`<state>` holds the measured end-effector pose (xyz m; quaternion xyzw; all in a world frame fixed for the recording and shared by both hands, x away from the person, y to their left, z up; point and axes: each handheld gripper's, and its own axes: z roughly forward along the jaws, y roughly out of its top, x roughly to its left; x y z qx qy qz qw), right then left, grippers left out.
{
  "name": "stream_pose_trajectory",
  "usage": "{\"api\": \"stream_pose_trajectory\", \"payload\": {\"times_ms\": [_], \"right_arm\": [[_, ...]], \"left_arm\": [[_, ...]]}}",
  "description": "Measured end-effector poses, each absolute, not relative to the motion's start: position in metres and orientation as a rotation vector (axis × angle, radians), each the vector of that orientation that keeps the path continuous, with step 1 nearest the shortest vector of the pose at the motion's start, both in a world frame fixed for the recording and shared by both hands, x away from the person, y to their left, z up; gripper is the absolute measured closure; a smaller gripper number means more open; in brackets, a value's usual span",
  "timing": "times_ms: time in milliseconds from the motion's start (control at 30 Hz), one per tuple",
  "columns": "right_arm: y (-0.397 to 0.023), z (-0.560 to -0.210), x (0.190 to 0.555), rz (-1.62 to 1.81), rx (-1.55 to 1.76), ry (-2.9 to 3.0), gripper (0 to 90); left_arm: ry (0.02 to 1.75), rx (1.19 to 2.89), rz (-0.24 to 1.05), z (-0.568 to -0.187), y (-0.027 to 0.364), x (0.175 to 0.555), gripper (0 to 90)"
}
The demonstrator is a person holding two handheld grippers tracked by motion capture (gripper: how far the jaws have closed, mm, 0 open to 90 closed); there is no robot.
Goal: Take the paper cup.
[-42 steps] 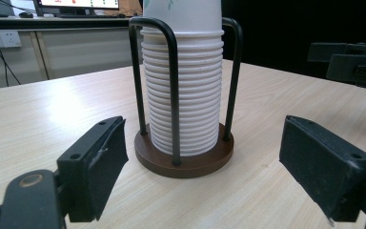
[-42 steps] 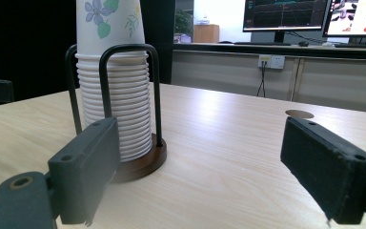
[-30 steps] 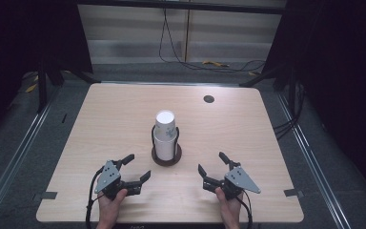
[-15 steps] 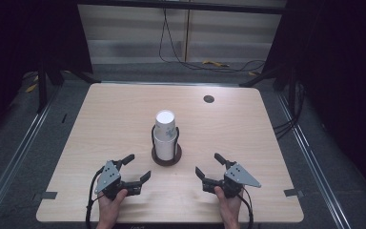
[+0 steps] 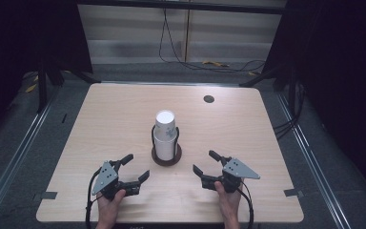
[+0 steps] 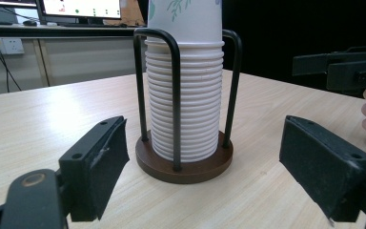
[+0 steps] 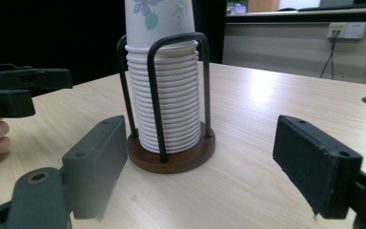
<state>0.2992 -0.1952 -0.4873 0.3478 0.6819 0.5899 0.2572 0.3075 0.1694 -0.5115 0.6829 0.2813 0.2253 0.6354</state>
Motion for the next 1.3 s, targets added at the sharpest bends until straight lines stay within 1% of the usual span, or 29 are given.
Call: {"api": "stream_pose_trajectory", "payload": {"times_ms": [267, 500, 833, 867, 900, 1300], "right_arm": [[-0.194, -0.474, 0.310, 1.585, 0.917, 1.897, 19.4], [-0.189, -0.460, 0.321, 1.620, 0.893, 1.941, 16.8], [-0.180, -0.444, 0.333, 1.648, 0.864, 1.978, 18.6], [-0.179, -0.442, 0.334, 1.651, 0.863, 1.989, 19.1], [-0.178, -0.440, 0.337, 1.653, 0.849, 2.002, 21.6], [-0.169, -0.425, 0.350, 1.681, 0.810, 2.050, 21.5]], "left_arm": [[0.640, 1.559, 0.514, -0.512, 0.169, 0.306, 16.4], [0.636, 1.555, 0.517, -0.512, 0.169, 0.306, 16.4], [0.635, 1.556, 0.520, -0.512, 0.170, 0.306, 16.3], [0.635, 1.555, 0.522, -0.512, 0.170, 0.306, 16.3], [0.632, 1.553, 0.522, -0.512, 0.170, 0.306, 16.3], [0.629, 1.548, 0.512, -0.512, 0.170, 0.306, 16.3]]}}
